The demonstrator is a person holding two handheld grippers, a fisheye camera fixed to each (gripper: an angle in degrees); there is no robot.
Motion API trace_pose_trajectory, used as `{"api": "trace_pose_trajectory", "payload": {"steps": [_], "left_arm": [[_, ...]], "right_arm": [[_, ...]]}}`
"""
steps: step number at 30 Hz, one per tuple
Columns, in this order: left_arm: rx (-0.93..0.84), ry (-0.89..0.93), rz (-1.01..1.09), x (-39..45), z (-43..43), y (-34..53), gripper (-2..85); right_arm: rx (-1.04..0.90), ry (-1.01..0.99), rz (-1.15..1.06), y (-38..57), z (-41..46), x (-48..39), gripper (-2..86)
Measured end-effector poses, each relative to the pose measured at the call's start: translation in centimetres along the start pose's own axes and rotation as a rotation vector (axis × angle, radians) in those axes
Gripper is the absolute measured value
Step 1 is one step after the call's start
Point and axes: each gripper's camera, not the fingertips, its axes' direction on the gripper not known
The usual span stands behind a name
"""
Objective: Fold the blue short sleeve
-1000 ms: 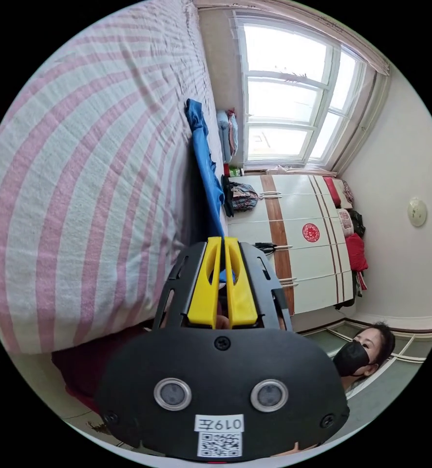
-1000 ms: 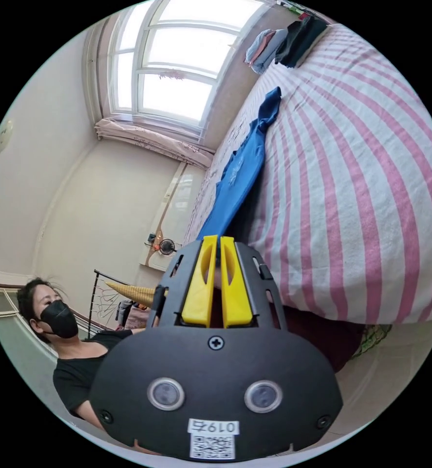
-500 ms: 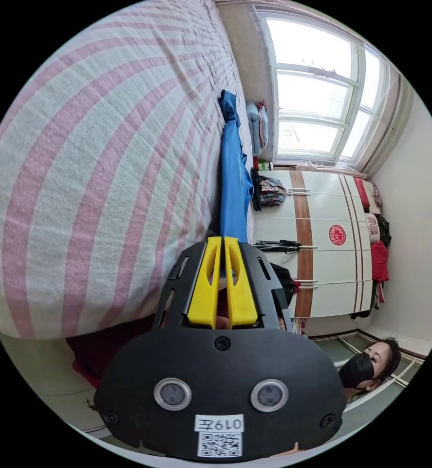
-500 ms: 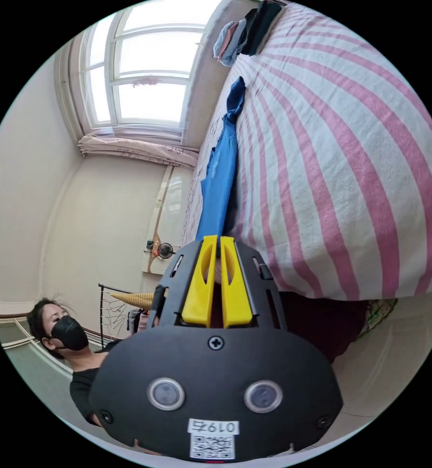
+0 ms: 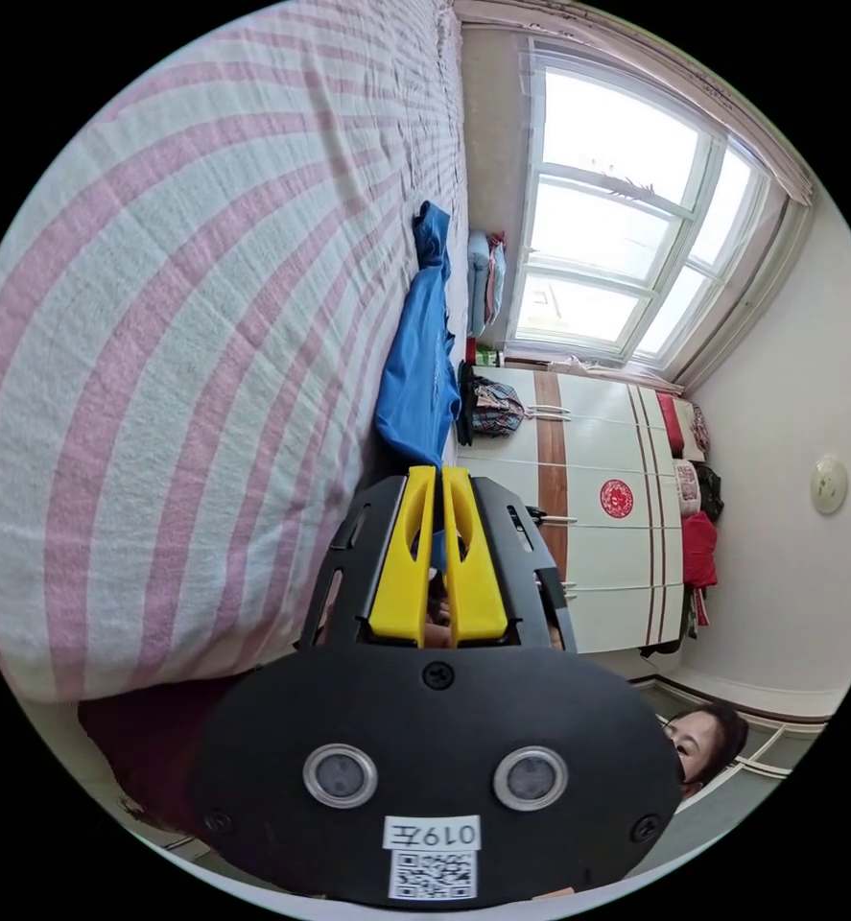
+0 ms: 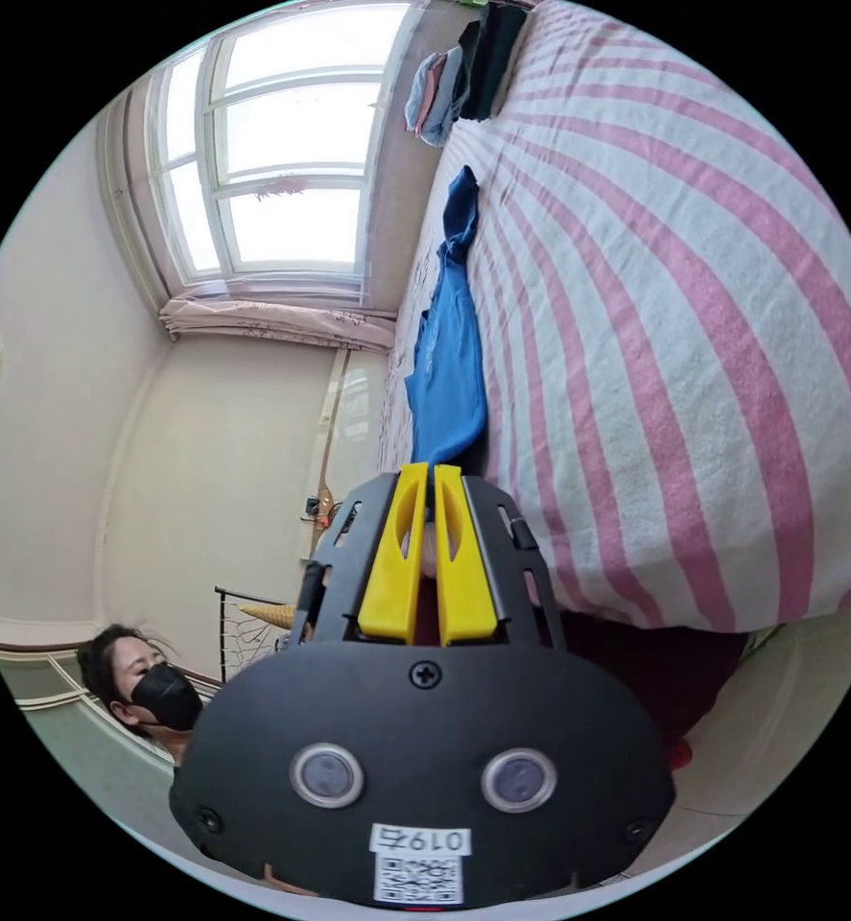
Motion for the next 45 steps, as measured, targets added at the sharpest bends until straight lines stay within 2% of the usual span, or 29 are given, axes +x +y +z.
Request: {"api": "trace_pose_trajectory", "payload": {"steps": [14, 31, 36, 40, 45], "left_arm": [[-0.014, -0.025, -0.015, 0.1, 1.9, 1.2, 1.2], [-0.064, -0.061, 0.014, 2.8, 5.9, 6.0, 1.3], [-0.106, -0.152, 0.078, 4.9, 7.9, 9.7, 1.1], [-0.129, -0.309, 0.171, 7.6, 10.4, 14.3, 1.2], [-0.036, -0.450, 0.216, 10.1, 11.9, 19.6, 1.4]], "right_arm": [[0.012, -0.012, 0.026, 2.2, 2.5, 1.2, -0.3], [0.031, -0.038, 0.010, 4.8, 11.8, -1.2, -0.3], [0.004, -0.008, 0.008, 8.7, 16.3, -1.9, -0.1], [-0.004, 0.024, -0.027, 12.7, 20.1, -3.3, 0.7], [0.017, 0.116, -0.089, 17.3, 24.5, -6.3, 5.5]]}}
